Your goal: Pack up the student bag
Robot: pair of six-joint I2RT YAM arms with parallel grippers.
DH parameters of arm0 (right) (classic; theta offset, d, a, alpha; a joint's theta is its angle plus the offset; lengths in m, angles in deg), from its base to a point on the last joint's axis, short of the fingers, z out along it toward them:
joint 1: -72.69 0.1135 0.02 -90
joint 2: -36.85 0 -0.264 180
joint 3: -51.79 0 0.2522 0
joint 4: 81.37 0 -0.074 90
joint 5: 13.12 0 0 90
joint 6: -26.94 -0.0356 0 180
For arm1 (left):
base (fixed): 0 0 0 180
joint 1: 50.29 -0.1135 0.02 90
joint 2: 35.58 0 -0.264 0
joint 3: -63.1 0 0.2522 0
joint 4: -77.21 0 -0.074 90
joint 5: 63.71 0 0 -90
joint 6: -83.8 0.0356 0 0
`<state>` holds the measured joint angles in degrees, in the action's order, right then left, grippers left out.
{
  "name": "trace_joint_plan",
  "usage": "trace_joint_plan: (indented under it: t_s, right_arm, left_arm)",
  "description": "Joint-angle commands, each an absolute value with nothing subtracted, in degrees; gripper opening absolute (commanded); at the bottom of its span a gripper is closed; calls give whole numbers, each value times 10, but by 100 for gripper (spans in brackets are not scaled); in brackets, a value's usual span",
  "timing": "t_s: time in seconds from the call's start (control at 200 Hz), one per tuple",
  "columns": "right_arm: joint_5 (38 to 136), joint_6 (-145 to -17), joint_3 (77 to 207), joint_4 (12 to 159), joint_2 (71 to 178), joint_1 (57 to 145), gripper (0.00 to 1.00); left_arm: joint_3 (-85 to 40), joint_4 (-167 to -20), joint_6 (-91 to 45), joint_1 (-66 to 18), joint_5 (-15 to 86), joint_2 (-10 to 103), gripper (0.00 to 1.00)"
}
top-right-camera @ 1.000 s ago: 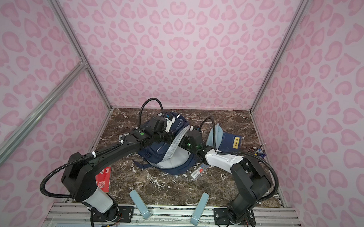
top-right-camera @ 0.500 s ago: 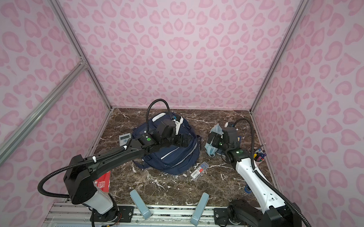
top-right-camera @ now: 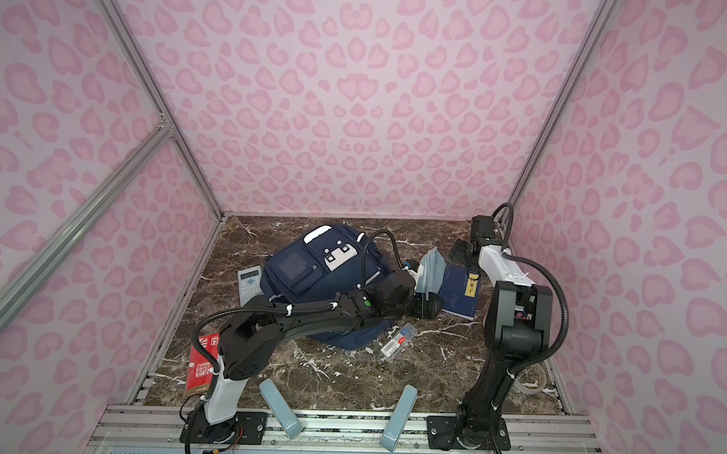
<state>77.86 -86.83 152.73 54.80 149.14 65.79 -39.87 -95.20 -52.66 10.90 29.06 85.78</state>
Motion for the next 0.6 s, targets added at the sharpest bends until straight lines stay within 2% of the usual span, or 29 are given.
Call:
trace_joint_plan:
  t_s: [0.0, 0.06, 0.14, 0.235, 0.3, 0.47, 0.595]
  right_arm:
    - [731, -831, 1610, 481, 1558, 657, 75]
    - [716, -815, 1654, 459, 1596, 656, 70]
    - [730, -798, 1732, 404, 1658, 652, 57]
    - [746, -787, 1782, 363, 1705, 655, 55]
    - [749, -786, 1794, 344, 1720, 658, 49]
    - [750, -794, 1778, 332, 1727, 660, 48]
    - [743, -792, 1741, 319, 1710, 664, 48]
  left_arm:
    - [-408, -989, -565, 114, 285, 881, 86]
    - [-408, -995, -573, 120, 286, 894, 82]
    - [-409, -1031, -600, 121, 310, 921, 80]
    - [-432, -1015, -603, 123, 311, 952, 78]
    - [-445, -989, -593, 123, 296, 966, 77]
    - [-455, -928, -562, 128, 234, 975, 75]
    - [-454, -922, -560, 128, 227, 984, 75]
